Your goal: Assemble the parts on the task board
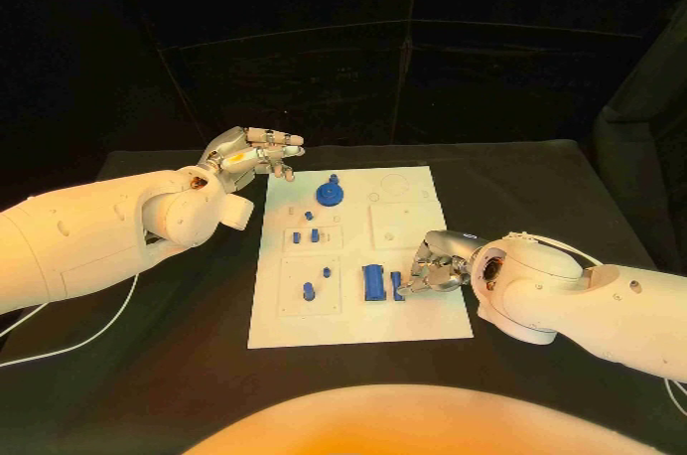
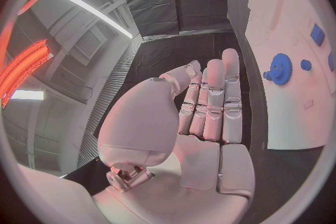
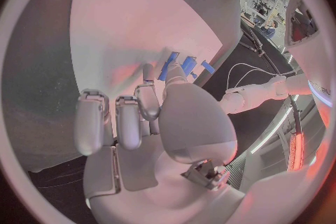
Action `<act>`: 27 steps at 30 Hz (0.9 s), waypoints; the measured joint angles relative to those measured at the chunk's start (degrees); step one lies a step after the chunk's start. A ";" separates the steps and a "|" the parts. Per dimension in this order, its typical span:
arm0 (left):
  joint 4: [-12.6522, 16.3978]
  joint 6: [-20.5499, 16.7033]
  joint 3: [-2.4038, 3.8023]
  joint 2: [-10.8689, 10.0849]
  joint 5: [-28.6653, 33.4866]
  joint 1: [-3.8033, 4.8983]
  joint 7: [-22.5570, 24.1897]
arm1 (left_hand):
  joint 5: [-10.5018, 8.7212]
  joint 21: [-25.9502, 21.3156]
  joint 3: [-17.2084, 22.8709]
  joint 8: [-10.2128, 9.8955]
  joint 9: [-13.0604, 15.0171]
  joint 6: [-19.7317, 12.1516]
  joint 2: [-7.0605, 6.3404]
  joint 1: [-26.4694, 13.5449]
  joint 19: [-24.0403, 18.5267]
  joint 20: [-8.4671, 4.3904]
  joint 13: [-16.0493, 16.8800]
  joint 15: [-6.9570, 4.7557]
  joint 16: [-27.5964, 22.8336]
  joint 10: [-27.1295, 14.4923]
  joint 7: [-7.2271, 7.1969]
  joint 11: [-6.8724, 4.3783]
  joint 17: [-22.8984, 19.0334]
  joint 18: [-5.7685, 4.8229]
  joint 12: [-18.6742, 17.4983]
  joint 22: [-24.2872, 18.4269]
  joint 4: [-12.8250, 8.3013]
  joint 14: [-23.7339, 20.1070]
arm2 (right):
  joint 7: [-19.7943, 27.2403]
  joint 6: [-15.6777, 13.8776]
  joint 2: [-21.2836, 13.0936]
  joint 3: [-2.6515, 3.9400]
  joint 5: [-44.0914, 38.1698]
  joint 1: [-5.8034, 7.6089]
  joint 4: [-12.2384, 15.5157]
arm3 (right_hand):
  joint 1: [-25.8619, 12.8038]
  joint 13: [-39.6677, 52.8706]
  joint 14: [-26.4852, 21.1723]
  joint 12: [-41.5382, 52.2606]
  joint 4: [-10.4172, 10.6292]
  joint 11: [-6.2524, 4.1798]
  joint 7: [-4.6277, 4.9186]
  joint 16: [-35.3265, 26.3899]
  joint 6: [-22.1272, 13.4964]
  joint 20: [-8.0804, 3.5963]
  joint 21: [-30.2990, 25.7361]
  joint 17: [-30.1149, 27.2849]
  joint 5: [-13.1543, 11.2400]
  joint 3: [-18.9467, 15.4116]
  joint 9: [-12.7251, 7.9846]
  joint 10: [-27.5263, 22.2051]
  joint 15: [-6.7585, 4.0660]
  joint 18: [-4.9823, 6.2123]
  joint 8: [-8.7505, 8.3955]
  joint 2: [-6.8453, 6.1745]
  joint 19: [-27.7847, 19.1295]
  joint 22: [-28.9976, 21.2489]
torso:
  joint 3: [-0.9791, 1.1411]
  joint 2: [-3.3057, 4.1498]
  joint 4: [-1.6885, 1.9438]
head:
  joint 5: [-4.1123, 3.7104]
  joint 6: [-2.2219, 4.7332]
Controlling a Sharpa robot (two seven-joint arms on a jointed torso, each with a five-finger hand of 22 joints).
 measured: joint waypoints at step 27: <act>-1.18 -0.13 -0.23 0.71 0.00 -0.20 0.12 | 0.00 -3.78 0.08 0.96 0.01 -0.42 0.38 -1.46 -3.34 0.64 -0.27 0.48 -5.02 -0.63 0.00 0.21 -3.01 -0.02 0.24 -2.56 0.56 -3.40 | 24.78 -12.99 -2.25 0.05 27.30 4.73 -8.32 | 5.68 -32.86 -9.39 -45.67 -2.17 4.22 4.64 -41.39 -8.73 3.20 -38.36 -41.22 1.29 -2.36 -1.64 -18.11 2.99 6.27 -3.04 4.34 -19.29 -43.43 | -0.58 -1.76 0.20 | -1.11 2.20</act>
